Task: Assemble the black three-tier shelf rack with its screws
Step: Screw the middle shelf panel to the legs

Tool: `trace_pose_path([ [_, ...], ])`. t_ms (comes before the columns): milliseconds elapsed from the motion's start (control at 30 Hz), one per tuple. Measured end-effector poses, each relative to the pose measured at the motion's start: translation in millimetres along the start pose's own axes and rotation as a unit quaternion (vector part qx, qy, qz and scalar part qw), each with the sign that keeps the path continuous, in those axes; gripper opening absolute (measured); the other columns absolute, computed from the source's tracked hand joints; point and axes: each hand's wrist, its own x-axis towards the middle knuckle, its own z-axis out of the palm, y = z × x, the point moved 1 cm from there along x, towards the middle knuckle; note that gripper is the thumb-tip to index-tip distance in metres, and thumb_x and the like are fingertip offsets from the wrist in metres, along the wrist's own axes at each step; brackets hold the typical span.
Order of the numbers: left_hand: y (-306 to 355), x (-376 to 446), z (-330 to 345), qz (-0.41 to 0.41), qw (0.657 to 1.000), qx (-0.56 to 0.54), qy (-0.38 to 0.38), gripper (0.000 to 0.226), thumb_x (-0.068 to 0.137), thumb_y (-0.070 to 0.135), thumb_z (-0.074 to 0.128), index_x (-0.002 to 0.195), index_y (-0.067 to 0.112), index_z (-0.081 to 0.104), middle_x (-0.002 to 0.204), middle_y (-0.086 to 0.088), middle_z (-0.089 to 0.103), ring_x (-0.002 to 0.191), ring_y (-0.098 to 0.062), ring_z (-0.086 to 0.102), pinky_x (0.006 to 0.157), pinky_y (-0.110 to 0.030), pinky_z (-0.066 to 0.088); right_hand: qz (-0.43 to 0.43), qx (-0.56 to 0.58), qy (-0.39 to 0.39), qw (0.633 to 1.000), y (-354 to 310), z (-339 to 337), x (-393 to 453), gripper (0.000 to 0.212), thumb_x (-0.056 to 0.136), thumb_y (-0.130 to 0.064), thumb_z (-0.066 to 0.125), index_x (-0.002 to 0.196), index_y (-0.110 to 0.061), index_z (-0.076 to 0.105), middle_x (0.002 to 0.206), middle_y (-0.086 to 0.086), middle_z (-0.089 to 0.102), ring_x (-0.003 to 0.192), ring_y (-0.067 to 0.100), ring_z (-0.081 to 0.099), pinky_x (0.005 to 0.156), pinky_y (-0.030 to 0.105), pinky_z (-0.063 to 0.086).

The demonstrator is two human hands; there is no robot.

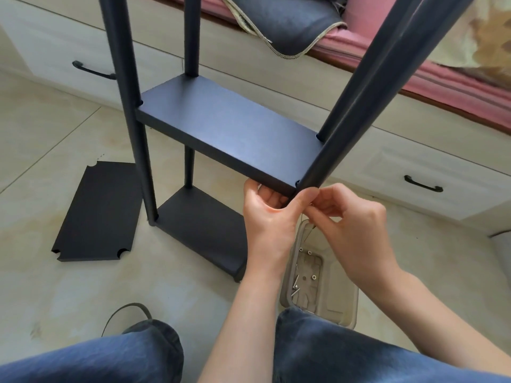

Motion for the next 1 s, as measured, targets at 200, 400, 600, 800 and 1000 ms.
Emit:
trace_pose_path([
  [200, 7.6, 5.2, 28.4, 0.015, 1.000, 0.006, 0.024, 0.054, 0.072, 0.009, 0.090, 0.114, 0.004, 0.057, 0.095, -0.004, 0.077, 0.091, -0.021, 0.076, 0.075, -0.025, 0.059, -0.040, -0.060, 0.090, 0.993, 0.5, -9.2, 6.6, 0.015, 0.083, -0.011, 0.075, 0.089, 0.000, 0.068, 0.078, 0.005, 0.071, 0.066, 0.012, 0.063, 0.069, 0.011, 0.045],
  [400, 17.0, 9.5, 29.2, 0.004, 1.000, -0.001, -0.017, 0.040, 0.085, -0.001, 0.078, 0.120, 0.002, 0.057, 0.104, -0.012, 0.076, 0.098, -0.024, 0.075, 0.079, -0.024, 0.058, -0.062, -0.060, 0.083, 0.993, 0.6, -13.6, 16.3, 0.012, 0.086, -0.006, 0.073, 0.091, 0.001, 0.065, 0.077, 0.009, 0.068, 0.066, 0.026, 0.065, 0.068, 0.029, 0.048],
  [600, 24.3, 12.9, 20.3, 0.007, 0.997, -0.002, -0.079, 0.038, 0.092, -0.012, 0.061, 0.128, 0.000, 0.054, 0.108, -0.011, 0.075, 0.102, -0.025, 0.074, 0.088, -0.028, 0.057, -0.091, -0.080, 0.067, 0.990, -4.6, -17.5, 26.5, 0.010, 0.089, -0.004, 0.071, 0.093, 0.001, 0.063, 0.080, 0.010, 0.065, 0.068, 0.026, 0.062, 0.068, 0.030, 0.046],
  [800, 29.6, 11.9, 29.6, 0.003, 0.996, -0.028, -0.083, 0.041, 0.094, 0.000, 0.066, 0.132, 0.004, 0.050, 0.114, -0.014, 0.074, 0.109, -0.028, 0.072, 0.093, -0.032, 0.058, -0.128, -0.140, 0.069, 0.980, -8.2, -25.8, 37.4, 0.009, 0.089, 0.001, 0.069, 0.092, 0.008, 0.064, 0.081, 0.015, 0.065, 0.070, 0.032, 0.063, 0.070, 0.032, 0.046],
  [1000, 32.0, 9.1, 31.4, 0.006, 0.995, -0.033, -0.093, 0.051, 0.087, -0.006, 0.073, 0.129, 0.009, 0.048, 0.114, -0.013, 0.074, 0.109, -0.026, 0.072, 0.088, -0.025, 0.056, -0.089, -0.103, 0.051, 0.989, -12.1, -33.5, 40.6, 0.007, 0.088, -0.002, 0.072, 0.089, 0.001, 0.065, 0.076, 0.008, 0.066, 0.065, 0.024, 0.061, 0.065, 0.031, 0.046],
])
